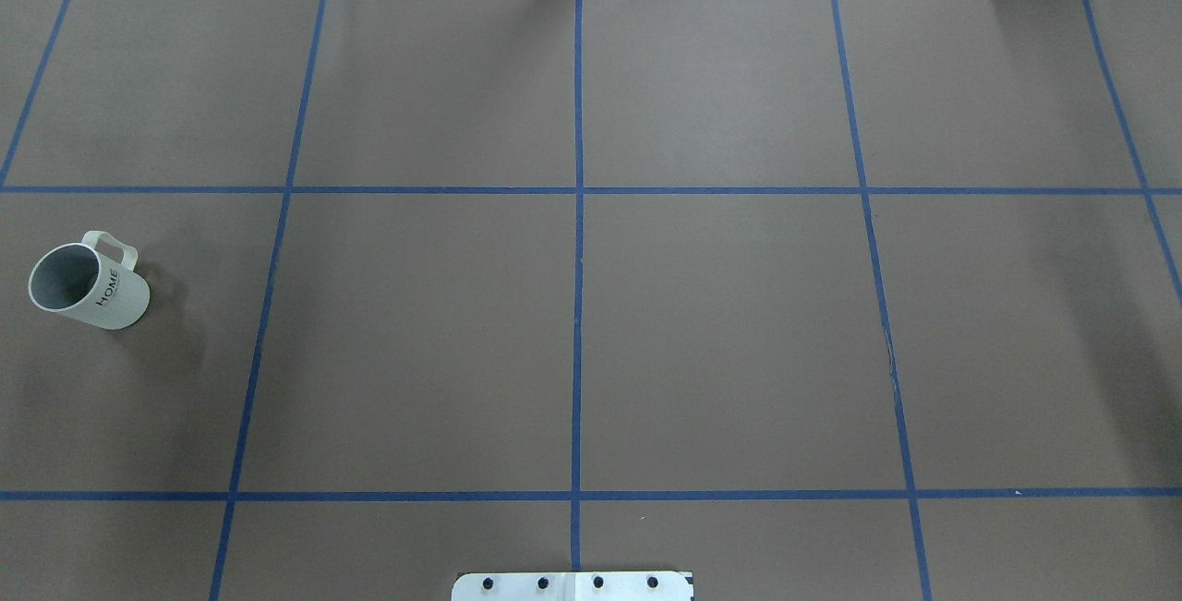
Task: Left arm hands cup to right arm to dump lemon
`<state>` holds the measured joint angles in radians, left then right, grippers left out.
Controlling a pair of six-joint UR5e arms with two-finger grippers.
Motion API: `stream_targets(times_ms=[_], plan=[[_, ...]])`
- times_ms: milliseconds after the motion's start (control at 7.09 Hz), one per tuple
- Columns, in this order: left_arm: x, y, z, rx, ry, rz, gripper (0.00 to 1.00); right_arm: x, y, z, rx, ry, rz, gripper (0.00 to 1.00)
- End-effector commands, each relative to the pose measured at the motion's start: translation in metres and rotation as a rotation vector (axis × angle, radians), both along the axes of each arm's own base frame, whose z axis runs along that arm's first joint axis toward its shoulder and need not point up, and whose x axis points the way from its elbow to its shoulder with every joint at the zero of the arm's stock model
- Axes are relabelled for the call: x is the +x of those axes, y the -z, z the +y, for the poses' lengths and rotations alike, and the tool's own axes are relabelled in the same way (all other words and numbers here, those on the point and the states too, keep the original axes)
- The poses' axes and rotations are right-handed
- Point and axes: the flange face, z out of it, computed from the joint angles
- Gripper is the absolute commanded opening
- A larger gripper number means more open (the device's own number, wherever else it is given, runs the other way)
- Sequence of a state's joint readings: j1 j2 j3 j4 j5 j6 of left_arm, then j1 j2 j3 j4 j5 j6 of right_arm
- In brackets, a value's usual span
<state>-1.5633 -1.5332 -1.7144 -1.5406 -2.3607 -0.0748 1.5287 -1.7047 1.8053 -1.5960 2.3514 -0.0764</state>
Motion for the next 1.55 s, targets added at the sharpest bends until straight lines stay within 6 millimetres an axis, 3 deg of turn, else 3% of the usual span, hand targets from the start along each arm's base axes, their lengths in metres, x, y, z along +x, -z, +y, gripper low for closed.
stream_targets(times_ms=[0,282,706,847,988,1129,1411], plan=[[0.004,0.001,-0.002,0.018,-0.006,0.002,1.0,0.004,-0.002,0.002,-0.004,-0.008,0.008,1.0],[0.045,0.014,-0.013,0.042,-0.046,0.009,1.0,0.003,-0.001,0.004,-0.001,-0.008,0.001,1.0],[0.138,0.037,-0.013,0.022,0.0,0.069,1.0,0.001,0.014,0.003,0.018,-0.012,-0.021,1.0],[0.146,0.035,-0.008,0.02,-0.004,0.077,1.0,0.001,0.014,0.003,0.021,-0.011,-0.023,1.0],[0.175,0.035,-0.002,0.008,-0.05,0.078,1.0,0.0,0.015,0.003,0.019,-0.008,-0.04,1.0],[0.189,0.033,0.002,-0.018,-0.061,0.077,1.0,-0.003,0.016,0.004,0.016,-0.003,-0.065,1.0],[0.204,0.031,0.006,-0.016,-0.1,0.075,0.98,-0.004,0.015,0.005,0.012,-0.002,-0.079,1.0]])
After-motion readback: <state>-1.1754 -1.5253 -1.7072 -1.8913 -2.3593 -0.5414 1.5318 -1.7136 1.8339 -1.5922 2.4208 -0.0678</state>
